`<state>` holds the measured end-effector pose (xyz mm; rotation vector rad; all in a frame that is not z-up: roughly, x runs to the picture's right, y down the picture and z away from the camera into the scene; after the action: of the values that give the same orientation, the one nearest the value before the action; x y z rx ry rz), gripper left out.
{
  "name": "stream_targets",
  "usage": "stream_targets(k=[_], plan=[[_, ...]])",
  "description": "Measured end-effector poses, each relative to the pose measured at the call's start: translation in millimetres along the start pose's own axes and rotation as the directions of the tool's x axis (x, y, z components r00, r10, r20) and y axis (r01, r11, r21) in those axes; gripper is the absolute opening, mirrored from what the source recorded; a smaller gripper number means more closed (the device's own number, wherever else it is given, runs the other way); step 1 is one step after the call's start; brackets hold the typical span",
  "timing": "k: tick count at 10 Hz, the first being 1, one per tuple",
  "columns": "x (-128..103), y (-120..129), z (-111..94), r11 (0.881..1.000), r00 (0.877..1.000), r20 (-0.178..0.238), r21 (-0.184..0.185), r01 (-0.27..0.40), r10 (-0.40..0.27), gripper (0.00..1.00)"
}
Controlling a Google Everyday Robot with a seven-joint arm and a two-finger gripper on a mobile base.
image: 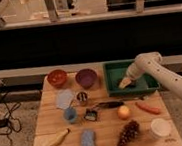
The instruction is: Wipe tray with eraser
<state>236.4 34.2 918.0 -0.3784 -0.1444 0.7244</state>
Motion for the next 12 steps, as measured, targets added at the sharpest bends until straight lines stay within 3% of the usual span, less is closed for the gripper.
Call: stream_targets(k=[2,6,11,12], plan=[[-4,0,-5,1.0,1.0,0.007,0.011,-0.001,0.001,0.8],[-21,-1,-28,0.999,0.998,0.062,0.04,-0.008,0.006,0.8],[-52,-14,-97,0.995,0.978,0.208,0.098,-0.027,0.006,0.8],[-51,-14,-97,0.995,0.978,0.209,0.097,-0.029,0.008,0.8]])
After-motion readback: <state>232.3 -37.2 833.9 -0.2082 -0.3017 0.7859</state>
